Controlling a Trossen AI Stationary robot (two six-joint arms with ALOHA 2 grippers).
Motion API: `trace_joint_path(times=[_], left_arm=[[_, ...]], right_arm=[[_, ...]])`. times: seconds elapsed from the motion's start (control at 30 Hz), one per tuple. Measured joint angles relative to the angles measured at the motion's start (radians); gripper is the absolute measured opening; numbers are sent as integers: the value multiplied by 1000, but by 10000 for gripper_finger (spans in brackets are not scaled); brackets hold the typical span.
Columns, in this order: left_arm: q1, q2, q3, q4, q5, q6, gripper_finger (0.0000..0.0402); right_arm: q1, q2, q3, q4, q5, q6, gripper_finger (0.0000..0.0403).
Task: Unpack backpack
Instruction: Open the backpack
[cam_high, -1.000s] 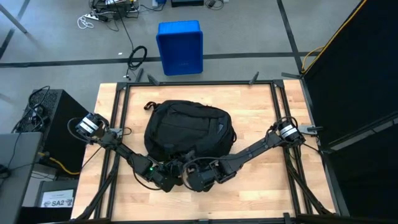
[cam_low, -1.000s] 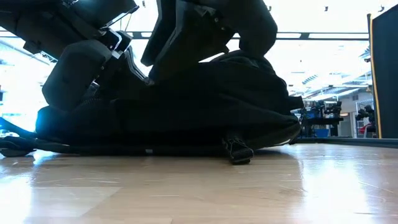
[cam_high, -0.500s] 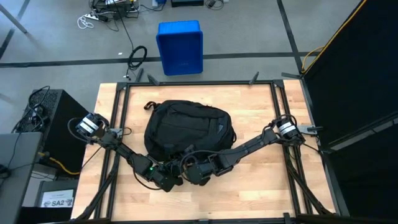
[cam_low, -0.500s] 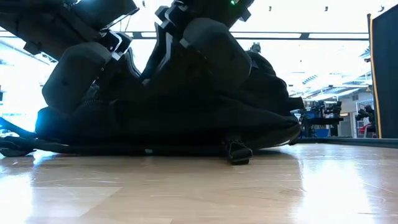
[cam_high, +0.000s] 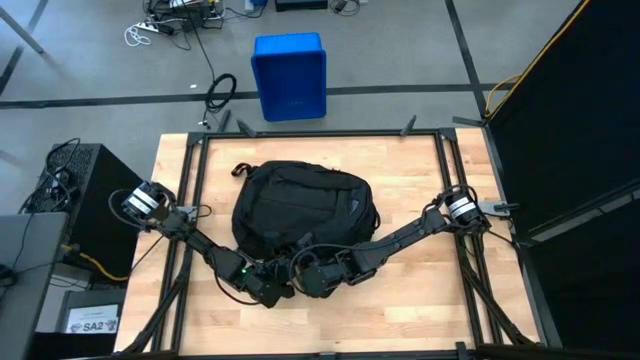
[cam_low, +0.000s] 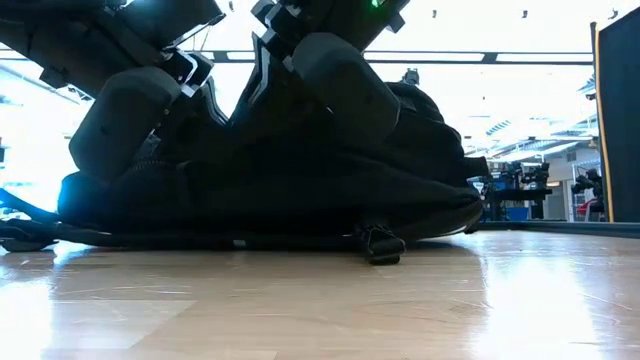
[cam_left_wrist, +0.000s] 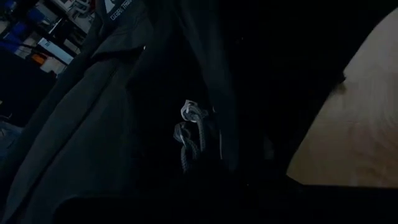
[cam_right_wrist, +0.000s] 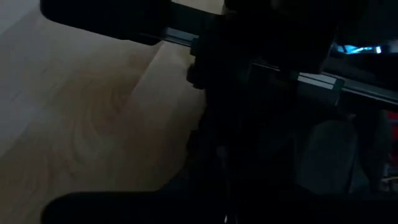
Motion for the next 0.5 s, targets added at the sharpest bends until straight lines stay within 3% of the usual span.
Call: trace_joint_path(times=[0.27, 0.5], left_arm=[[0, -1, 0, -9, 1, -3, 0], [-2, -1, -1, -144, 10, -84, 0]], right_arm=[[41, -3, 0, -31, 94, -2, 4], [97, -23, 54, -236, 143, 116, 2]])
